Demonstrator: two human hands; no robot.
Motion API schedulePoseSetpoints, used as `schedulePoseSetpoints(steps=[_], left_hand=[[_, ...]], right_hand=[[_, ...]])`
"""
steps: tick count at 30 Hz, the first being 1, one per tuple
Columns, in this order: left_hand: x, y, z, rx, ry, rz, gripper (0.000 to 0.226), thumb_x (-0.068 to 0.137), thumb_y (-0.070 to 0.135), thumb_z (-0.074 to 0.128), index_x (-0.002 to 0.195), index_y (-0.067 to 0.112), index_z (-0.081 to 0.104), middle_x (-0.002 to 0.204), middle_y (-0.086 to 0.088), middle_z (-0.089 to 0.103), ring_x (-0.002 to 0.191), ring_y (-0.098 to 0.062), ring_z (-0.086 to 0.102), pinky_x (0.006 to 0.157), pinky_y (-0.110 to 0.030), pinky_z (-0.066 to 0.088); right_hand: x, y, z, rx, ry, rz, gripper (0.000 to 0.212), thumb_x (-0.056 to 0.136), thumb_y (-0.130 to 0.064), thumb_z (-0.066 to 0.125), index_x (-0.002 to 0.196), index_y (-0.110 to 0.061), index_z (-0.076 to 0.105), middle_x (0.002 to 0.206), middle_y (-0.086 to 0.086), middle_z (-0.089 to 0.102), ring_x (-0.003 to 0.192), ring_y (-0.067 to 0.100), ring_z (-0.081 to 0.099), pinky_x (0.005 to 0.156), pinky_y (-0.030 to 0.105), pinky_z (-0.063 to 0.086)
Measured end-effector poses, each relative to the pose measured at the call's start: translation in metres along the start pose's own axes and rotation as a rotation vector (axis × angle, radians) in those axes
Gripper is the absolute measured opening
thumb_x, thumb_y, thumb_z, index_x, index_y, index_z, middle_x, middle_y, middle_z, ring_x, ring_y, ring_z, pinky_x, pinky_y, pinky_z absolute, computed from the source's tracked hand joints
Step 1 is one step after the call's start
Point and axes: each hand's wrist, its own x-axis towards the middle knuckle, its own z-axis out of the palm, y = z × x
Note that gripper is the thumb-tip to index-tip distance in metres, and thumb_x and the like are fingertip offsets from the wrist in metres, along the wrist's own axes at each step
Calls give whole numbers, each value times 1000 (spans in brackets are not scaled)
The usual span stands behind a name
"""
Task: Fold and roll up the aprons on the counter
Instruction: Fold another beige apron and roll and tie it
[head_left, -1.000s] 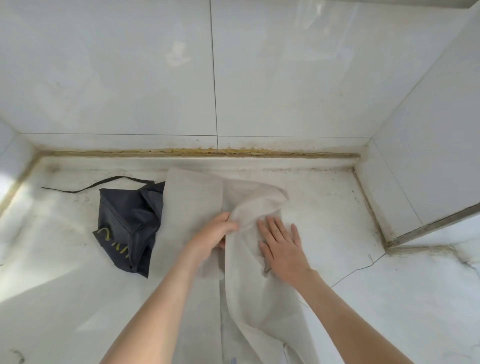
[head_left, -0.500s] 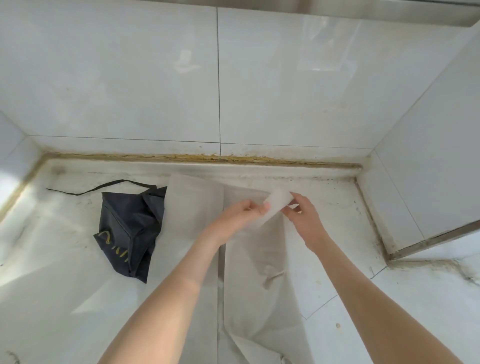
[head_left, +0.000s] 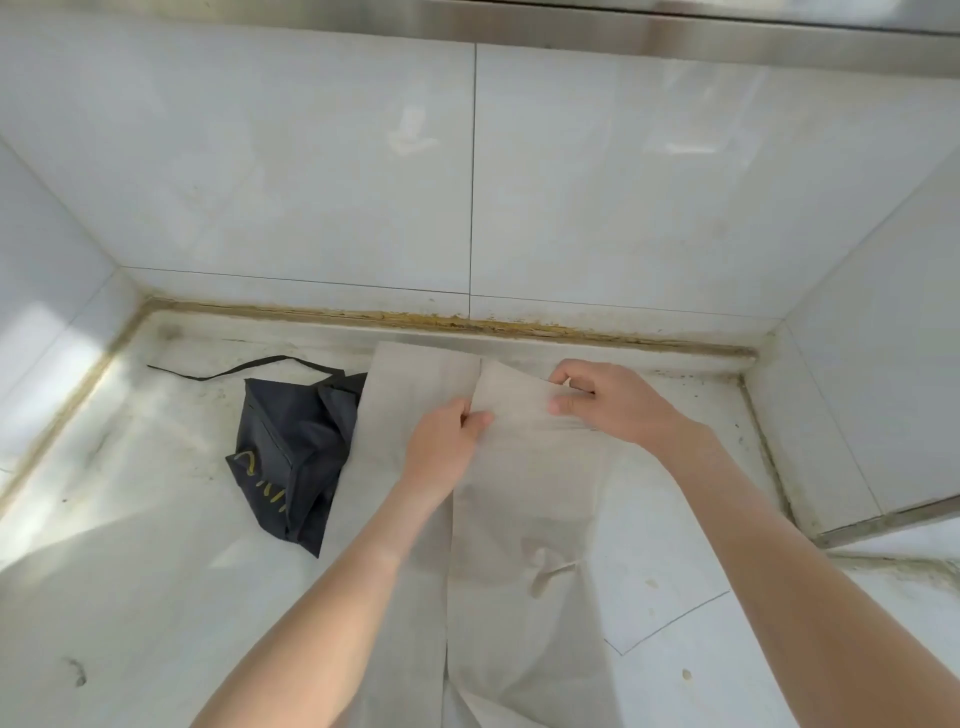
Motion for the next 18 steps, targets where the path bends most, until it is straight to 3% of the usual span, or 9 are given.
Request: schedulePoseSetpoints(steps=[3, 6, 8, 11, 14, 16, 18], left_hand=[[-3, -8, -1, -8, 31, -53, 37, 98, 32, 49, 67, 17, 35, 66, -1, 46, 79, -33, 54, 61, -34, 28], [-10, -16, -1, 147, 76, -25, 28, 102, 32, 39, 85, 10, 44, 83, -8, 59, 88, -35, 58, 64, -35, 32], [-13, -21, 1, 284, 92, 28, 27, 104, 31, 34, 100, 7, 47, 103, -10, 64, 96, -34, 59, 66, -35, 33], [-11, -25, 6, 300, 70, 27, 26, 103, 33, 34, 99, 10, 44, 106, -13, 64, 96, -33, 58, 68, -36, 36], [-10, -28, 14, 284, 179, 27, 42, 99, 41, 41, 119, 5, 44, 120, -16, 56, 111, -35, 52, 84, -40, 42], [-15, -31, 22, 414, 297, 194, 59, 96, 48, 40, 133, 3, 35, 140, -23, 43, 127, -38, 42, 103, -45, 37], [-23, -34, 28, 500, 263, 435, 64, 93, 50, 37, 140, 7, 28, 150, -25, 30, 137, -36, 27, 112, -47, 24]], right_hand=[[5, 7, -6, -258, -48, -3, 8, 90, -21, 62, 98, -18, 62, 89, -6, 58, 85, 12, 47, 76, 25, 25], [10, 28, -2, -465, 44, 13, 10, 92, -20, 60, 97, -15, 68, 116, -11, 57, 104, 15, 35, 84, 27, 18], [6, 31, 0, -326, 61, -17, 10, 93, -18, 59, 87, -18, 66, 116, -18, 55, 103, 12, 32, 90, 28, 22], [-1, 18, 2, 49, 26, -41, 22, 94, -15, 55, 75, -22, 61, 89, -14, 60, 92, 5, 43, 84, 24, 29], [8, 16, 7, -135, 134, -34, 28, 97, -18, 49, 71, -28, 53, 77, -4, 58, 88, 10, 44, 83, 24, 20], [16, 22, 13, -357, 287, -15, 23, 99, -21, 46, 78, -29, 52, 80, -7, 55, 95, 14, 42, 79, 23, 13], [18, 30, 18, -480, 431, 25, 15, 98, -19, 45, 93, -24, 58, 93, -8, 53, 104, 17, 40, 80, 26, 13]])
